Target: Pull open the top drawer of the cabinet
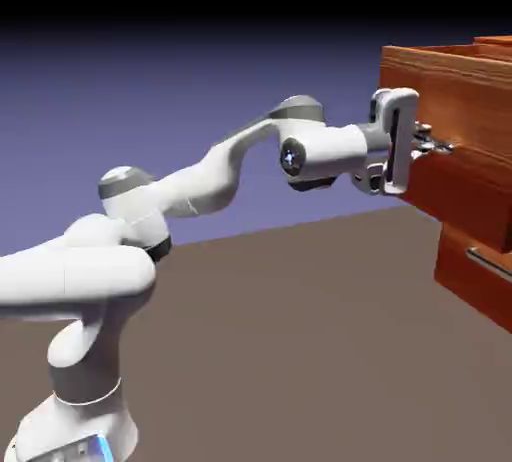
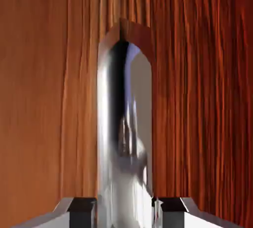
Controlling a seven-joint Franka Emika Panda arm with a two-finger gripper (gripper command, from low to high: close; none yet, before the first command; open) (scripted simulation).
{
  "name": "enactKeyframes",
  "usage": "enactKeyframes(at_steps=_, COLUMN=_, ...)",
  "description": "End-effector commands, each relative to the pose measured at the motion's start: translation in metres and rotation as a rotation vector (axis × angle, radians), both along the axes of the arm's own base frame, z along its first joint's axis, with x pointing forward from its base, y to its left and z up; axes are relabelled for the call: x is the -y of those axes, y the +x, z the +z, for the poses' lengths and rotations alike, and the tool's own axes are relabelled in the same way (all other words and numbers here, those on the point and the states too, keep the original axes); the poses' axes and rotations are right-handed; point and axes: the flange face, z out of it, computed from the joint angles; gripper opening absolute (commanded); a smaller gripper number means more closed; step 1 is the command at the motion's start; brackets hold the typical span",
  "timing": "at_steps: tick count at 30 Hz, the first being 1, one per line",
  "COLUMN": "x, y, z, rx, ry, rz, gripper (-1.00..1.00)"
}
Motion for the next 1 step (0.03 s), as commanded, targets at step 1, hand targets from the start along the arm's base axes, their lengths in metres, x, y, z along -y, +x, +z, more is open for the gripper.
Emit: enactKeyframes(at_steps=1, x=-0.0004, y=-0.0105, z=0.0003, rx=0.0, ry=-0.001, rz=0.0, gripper=1.0)
